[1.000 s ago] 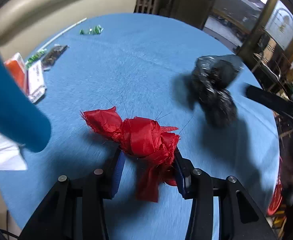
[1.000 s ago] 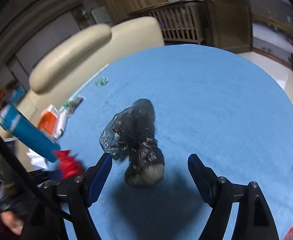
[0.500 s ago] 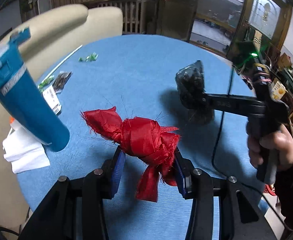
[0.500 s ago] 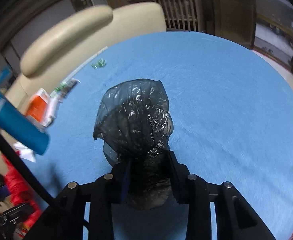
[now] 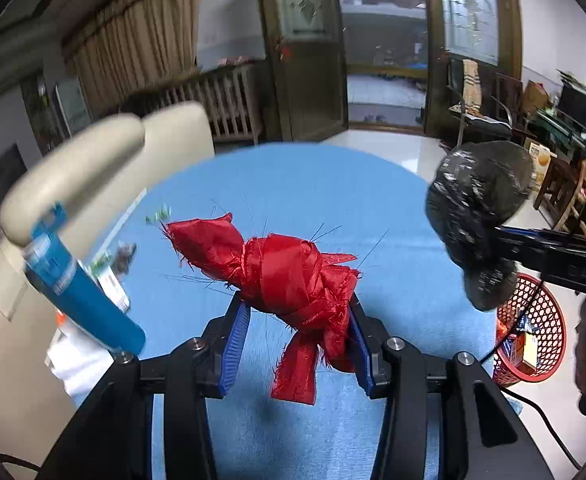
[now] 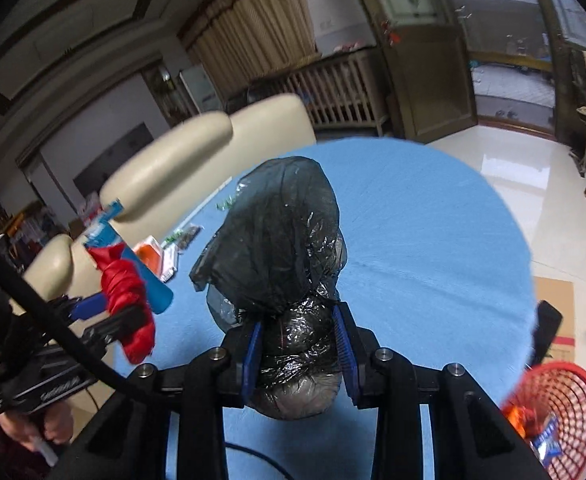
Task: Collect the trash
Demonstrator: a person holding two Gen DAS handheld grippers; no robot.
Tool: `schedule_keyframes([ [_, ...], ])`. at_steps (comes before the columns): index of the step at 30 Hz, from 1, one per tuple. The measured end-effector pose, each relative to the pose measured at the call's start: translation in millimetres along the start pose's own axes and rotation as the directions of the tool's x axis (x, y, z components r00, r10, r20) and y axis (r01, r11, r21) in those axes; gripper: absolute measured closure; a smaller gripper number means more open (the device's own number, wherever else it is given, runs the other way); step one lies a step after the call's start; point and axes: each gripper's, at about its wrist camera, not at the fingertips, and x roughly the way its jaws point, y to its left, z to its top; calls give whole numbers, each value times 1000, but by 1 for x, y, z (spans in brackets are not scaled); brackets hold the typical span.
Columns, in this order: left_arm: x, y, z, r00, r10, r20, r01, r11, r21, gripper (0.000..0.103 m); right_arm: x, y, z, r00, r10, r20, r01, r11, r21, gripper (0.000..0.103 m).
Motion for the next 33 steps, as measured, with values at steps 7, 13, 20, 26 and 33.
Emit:
schedule_keyframes([
  [7, -34, -30, 9, 997, -4, 77, -2, 997, 81, 55, -68, -8, -19, 997, -23, 74, 21, 999, 35, 67],
  [13, -49, -58, 13, 994, -21, 112, 3, 987, 161, 55, -104, -19, -33, 992, -56, 113, 48, 996, 72, 67],
  [20, -53, -83, 20, 992, -40, 119, 14, 977, 213, 55, -145, -40, -43, 983, -90, 160, 75, 992, 97, 67],
  [26, -53, -104, 23, 991, -45, 127, 11, 966, 259, 55, -166, -55, -49, 975, -118, 186, 99, 989, 110, 67],
  [33, -55, -130, 29, 990, -58, 129, 15, 952, 306, 55, -185, -72, -58, 969, -138, 204, 113, 985, 132, 67],
])
